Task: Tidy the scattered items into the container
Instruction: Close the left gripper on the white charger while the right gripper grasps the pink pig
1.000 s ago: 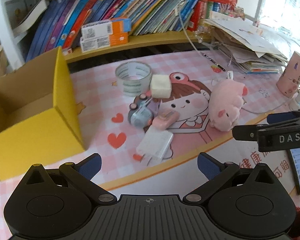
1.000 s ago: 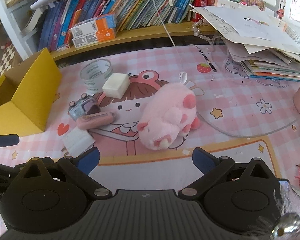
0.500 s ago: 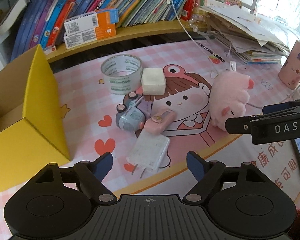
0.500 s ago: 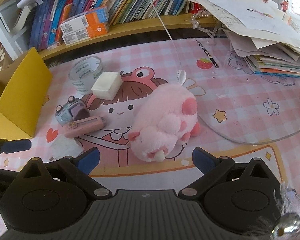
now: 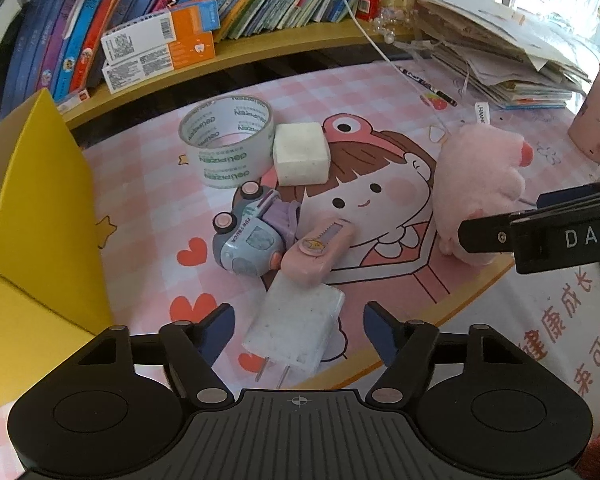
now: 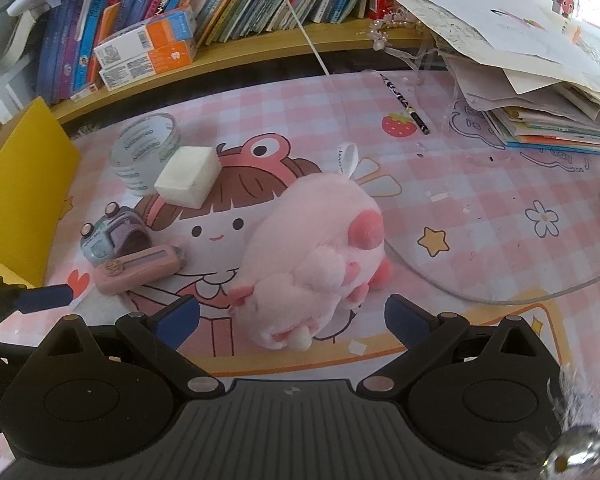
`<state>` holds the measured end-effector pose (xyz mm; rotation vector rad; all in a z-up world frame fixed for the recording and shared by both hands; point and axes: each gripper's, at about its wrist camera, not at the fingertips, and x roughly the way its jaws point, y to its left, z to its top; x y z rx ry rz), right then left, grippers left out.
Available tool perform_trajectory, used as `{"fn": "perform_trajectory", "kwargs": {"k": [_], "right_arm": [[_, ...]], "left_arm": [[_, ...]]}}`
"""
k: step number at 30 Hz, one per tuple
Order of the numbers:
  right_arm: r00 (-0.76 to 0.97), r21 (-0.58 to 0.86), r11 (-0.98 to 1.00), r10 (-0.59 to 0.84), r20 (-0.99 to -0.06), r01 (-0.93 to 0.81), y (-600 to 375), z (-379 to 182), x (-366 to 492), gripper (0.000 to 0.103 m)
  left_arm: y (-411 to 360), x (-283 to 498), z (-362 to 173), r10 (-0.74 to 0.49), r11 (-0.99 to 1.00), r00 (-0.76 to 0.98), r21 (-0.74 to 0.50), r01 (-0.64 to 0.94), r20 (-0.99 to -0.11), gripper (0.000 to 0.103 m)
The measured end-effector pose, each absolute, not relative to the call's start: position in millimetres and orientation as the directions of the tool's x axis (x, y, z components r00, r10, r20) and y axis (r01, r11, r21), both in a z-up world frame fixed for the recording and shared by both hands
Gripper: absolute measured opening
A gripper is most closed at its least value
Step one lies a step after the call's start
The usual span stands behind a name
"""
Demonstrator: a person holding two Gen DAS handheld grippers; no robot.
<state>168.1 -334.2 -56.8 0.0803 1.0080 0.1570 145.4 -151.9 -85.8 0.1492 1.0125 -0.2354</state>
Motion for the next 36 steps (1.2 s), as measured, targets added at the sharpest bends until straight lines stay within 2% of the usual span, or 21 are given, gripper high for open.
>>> {"fn": "perform_trajectory", "kwargs": {"k": [14, 27, 30, 32, 36], "right_arm": [[0.512, 0.112, 0.991, 0.136, -0.848, -0.078, -334, -67, 181, 0.099], [0.505, 0.091, 0.994, 0.111, -0.856, -0.063, -333, -76, 191, 0.095], [0.511, 0.090, 0.994, 0.110, -0.853, -0.063, -332, -77, 192, 0.088], [0.512, 0.087, 0.994, 0.110, -0.852, -0.068, -331, -77, 191, 0.077], [0.518, 0.086, 0.994, 0.112, -0.848, -0.074, -329, -76, 189, 0.073]], "left_arm": [[-153, 155, -97, -0.135, 0.960, 0.481, 0.006, 0.280, -0.866, 0.061], [-150, 159, -101, -0.137, 0.960, 0.473, 0.001, 0.279, -0.870, 0.058], [-150, 159, -101, -0.137, 0.960, 0.476, 0.002, 0.280, -0.869, 0.057], [-151, 159, -101, -0.138, 0.959, 0.477, 0.004, 0.285, -0.868, 0.053], [-149, 156, -100, -0.152, 0.958, 0.477, -0.011, 0.287, -0.866, 0.050]]}}
